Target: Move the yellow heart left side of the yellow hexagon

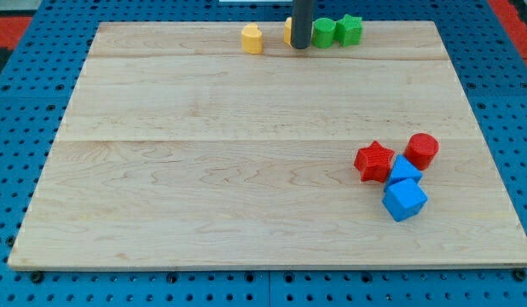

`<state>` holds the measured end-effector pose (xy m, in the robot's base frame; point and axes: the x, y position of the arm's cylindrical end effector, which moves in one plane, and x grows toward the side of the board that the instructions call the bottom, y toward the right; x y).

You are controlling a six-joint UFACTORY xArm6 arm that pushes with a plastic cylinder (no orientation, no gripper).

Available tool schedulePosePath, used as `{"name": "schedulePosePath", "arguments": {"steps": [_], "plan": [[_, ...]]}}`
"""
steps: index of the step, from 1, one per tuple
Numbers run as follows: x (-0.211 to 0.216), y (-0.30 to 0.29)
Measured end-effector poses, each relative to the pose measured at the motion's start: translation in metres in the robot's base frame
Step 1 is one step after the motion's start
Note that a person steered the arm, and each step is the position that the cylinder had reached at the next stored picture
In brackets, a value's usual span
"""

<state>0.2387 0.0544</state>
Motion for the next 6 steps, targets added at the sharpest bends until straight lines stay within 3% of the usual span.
{"name": "schedulePosePath", "arguments": {"steps": [1, 2, 3, 4, 5, 6], "plan": [[0.040, -0.021], [0.046, -0.076], [0.012, -0.084], [-0.001, -0.086], [0.043, -0.077], [0.042, -0.026]]}}
